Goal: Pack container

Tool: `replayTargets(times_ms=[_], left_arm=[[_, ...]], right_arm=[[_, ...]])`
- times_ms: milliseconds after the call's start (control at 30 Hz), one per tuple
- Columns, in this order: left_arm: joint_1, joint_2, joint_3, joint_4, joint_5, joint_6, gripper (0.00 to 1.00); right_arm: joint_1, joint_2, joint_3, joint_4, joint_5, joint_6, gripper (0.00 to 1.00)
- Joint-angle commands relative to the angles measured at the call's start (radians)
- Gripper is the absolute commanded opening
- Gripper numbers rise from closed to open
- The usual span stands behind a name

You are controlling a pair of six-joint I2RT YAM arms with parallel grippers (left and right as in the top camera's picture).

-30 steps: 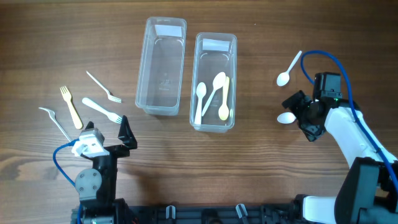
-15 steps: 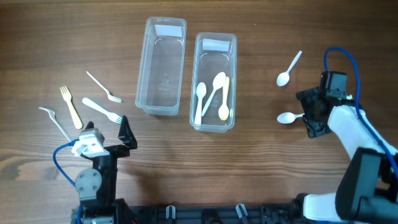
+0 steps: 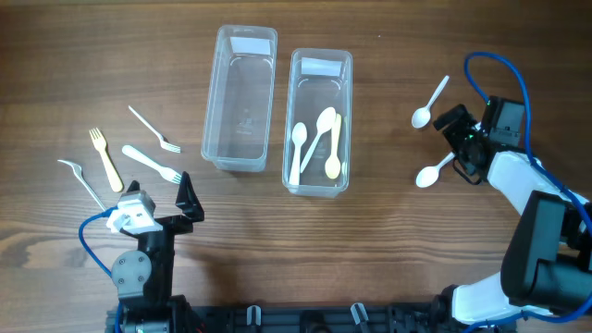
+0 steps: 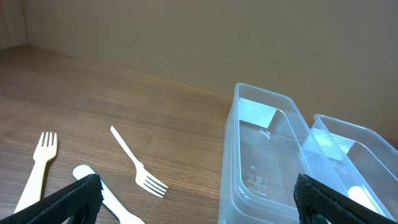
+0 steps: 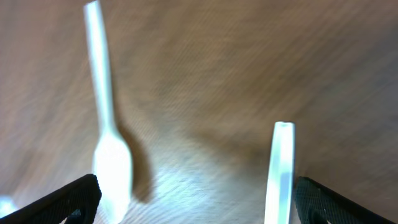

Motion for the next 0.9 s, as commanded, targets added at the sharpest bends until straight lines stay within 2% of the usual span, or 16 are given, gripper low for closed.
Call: replayTargets(times_ms=[0,200,333,533,667,767,867], left_arm=[[-0.003,-0.007,-0.008,0.002,0.001,0.019,1.00],[-0.003,-0.007,-0.008,0.002,0.001,0.020,1.00],[-0.003,-0.007,-0.008,0.002,0.001,0.020,1.00],[-0.003,-0.007,-0.008,0.002,0.001,0.020,1.00],[-0.003,-0.007,-0.008,0.002,0.001,0.020,1.00],[-0.003,-0.007,-0.008,0.002,0.001,0.019,1.00],[-0.003,-0.007,-0.008,0.002,0.001,0.020,1.00]], right_arm=[[-0.002,0.013,-0.008,0.024,-0.129,-0.104,1.00],[-0.002,0.013,-0.008,-0.068,-0.114,-0.109,1.00],[-0.002,0.013,-0.008,-0.182,0.007,-0.041,1.00],[-0.002,0.013,-0.005,-0.153,-0.069,-0.139,1.00],[-0.002,0.013,-0.006,-0.248,-0.064,-0.006,1.00],[-0.001,0.013,-0.005,-0.313,-0.023,-0.011,1.00],[0.001,0.013,-0.006,-0.438,0.103,-0.010,1.00]])
